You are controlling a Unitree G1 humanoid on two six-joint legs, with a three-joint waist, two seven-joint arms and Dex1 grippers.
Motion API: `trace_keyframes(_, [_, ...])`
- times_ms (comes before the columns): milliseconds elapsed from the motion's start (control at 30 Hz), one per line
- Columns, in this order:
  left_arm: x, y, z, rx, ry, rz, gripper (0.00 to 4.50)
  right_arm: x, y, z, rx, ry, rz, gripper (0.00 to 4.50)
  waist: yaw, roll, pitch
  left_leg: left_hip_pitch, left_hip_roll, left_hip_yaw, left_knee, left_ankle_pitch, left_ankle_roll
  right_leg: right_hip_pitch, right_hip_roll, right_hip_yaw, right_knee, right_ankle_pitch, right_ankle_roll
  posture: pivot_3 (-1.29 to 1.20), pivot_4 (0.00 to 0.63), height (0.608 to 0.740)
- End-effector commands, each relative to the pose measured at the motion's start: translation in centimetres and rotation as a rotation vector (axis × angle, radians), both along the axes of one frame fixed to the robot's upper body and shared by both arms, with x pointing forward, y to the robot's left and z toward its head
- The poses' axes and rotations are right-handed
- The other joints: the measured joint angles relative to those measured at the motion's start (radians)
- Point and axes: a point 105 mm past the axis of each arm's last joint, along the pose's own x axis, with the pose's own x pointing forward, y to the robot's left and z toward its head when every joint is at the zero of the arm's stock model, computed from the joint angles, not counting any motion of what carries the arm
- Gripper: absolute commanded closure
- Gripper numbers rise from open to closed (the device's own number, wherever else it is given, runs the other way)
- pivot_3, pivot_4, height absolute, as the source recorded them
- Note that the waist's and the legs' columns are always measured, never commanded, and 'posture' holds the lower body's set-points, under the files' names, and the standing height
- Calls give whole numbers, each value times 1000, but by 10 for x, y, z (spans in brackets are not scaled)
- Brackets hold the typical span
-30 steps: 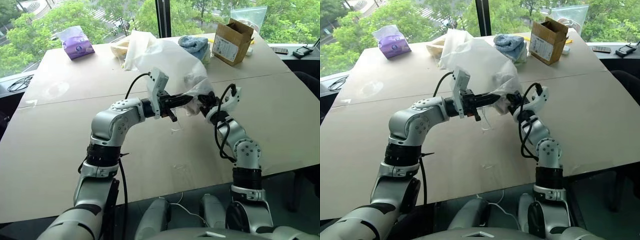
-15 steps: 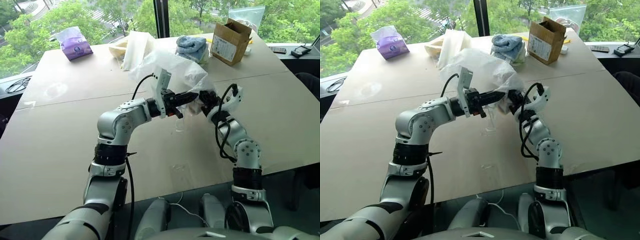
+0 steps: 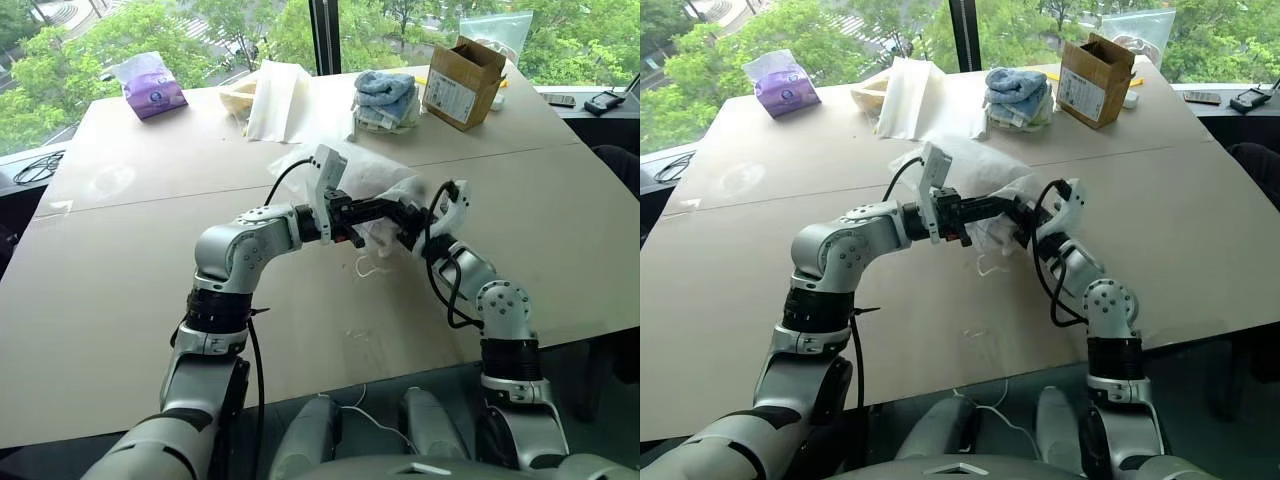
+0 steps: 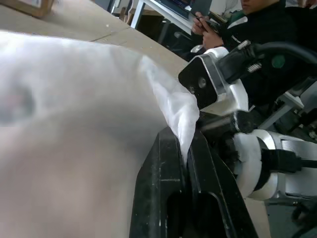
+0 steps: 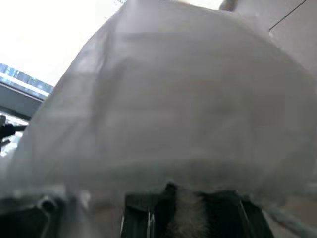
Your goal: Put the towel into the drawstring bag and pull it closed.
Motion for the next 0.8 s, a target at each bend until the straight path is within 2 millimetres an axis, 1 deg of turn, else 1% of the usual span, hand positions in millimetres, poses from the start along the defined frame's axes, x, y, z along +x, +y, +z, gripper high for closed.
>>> trace_keyframes(33, [-8,-6,10,-16,-43,-51,4500,-10,9,18,-11,-105,79,4483,3,0,0,0,0,0,0,0,0,0,0,0,1,0,0,0,150,740])
trace_keyframes(67, [-8,-6,10,-17,-44,-53,4500,-14,11,17,-48,-127,93,4483,4,0,0,0,0,0,0,0,0,0,0,0,0,0,0,0,150,740])
trace_keyframes(100, [-8,-6,10,-17,-46,-55,4500,0,-3,12,-30,-71,-28,4483,4,0,0,0,0,0,0,0,0,0,0,0,0,0,0,0,150,740])
trace_keyframes(133, [-9,-6,11,-18,-47,-57,4500,16,-25,-3,38,61,-192,4483,3,0,0,0,0,0,0,0,0,0,0,0,0,0,0,0,150,740])
trace_keyframes(167, [-9,-6,11,-19,-48,-59,4500,14,-22,-2,39,43,-150,4483,2,0,0,0,0,-1,0,0,0,0,0,-1,0,0,0,0,150,740])
trace_keyframes(200, [-9,-6,12,-21,-49,-60,4500,6,-10,3,12,-11,-51,4483,4,0,0,1,0,0,0,0,0,0,0,0,1,0,0,0,150,740])
trace_keyframes(233, [-9,-6,12,-22,-48,-60,4500,-10,7,9,-23,-70,88,4483,5,0,0,1,0,0,0,0,0,0,0,0,1,0,0,0,150,740])
trace_keyframes(267, [-10,-6,12,-22,-48,-61,4500,-16,13,11,-58,-117,122,4483,5,0,0,0,0,0,0,0,0,0,0,0,0,0,0,0,150,740])
trace_keyframes(300, [-10,-6,11,-22,-49,-63,4500,0,-3,7,-38,-59,-22,4483,3,0,0,0,0,0,1,0,0,0,0,0,0,0,0,0,150,740])
trace_keyframes(333, [-10,-6,11,-22,-49,-64,4500,16,-23,-1,9,35,-181,4483,-1,0,0,0,0,0,0,0,0,0,0,0,0,0,0,0,150,740])
trace_keyframes(367, [-10,-6,12,-23,-48,-65,4500,14,-19,-1,28,27,-134,4483,-2,0,0,0,0,0,0,0,0,0,0,0,0,0,0,0,150,740])
trace_keyframes(433, [-10,-7,11,-25,-47,-65,4500,-10,10,11,-63,-112,90,4483,3,0,0,1,1,0,0,0,0,0,0,0,1,0,0,0,150,740])
trace_keyframes(467, [-10,-7,11,-25,-46,-66,4500,-4,4,12,-62,-108,23,4483,4,0,0,1,0,0,0,0,0,0,0,0,1,0,0,0,150,740])
trace_keyframes(500, [-10,-7,11,-25,-48,-67,4500,17,-24,3,28,24,-203,4483,4,0,0,0,0,0,0,0,0,0,0,0,0,0,0,0,150,740])
trace_keyframes(533, [-10,-7,12,-26,-55,-67,4500,24,-38,-10,99,134,-307,4483,1,0,0,0,0,0,0,0,0,0,0,0,0,0,0,0,150,740])
trace_keyframes(600, [-8,-7,15,-24,-80,-50,4500,8,-10,4,5,-14,-65,4483,6,0,0,1,0,0,0,0,-1,0,0,0,1,0,0,0,150,740])
trace_keyframes(633, [-6,-7,17,-40,-82,-42,4500,-3,3,8,-39,-67,20,4483,8,0,0,1,0,0,0,0,0,0,0,0,1,0,0,0,150,740])
trace_keyframes(667, [-5,-7,20,-51,-83,-38,4500,-3,2,7,-23,-52,6,4049,8,0,0,-1,0,-1,0,0,0,0,0,0,0,0,0,0,150,740])
trace_keyframes(700, [-5,-8,22,-55,-86,-40,4500,1,-4,5,-5,-25,-35,3574,6,0,0,-1,-1,-1,0,0,0,0,0,0,0,0,0,0,150,740])
trace_keyframes(733, [-5,-8,22,-56,-87,-40,4500,3,-8,3,2,-10,-59,3192,2,0,0,-1,0,-1,0,0,0,0,0,0,-1,0,0,0,150,740])
trace_keyframes(767, [-4,-8,22,-53,-88,-37,4500,4,-10,3,5,-3,-72,2660,1,0,0,-1,0,0,0,0,0,0,0,0,0,0,0,0,150,740])
trace_keyframes(800, [-3,-7,20,-51,-87,-30,4500,6,-14,5,9,-6,-108,2229,1,0,0,0,0,0,0,0,0,0,0,0,0,0,0,0,150,740])
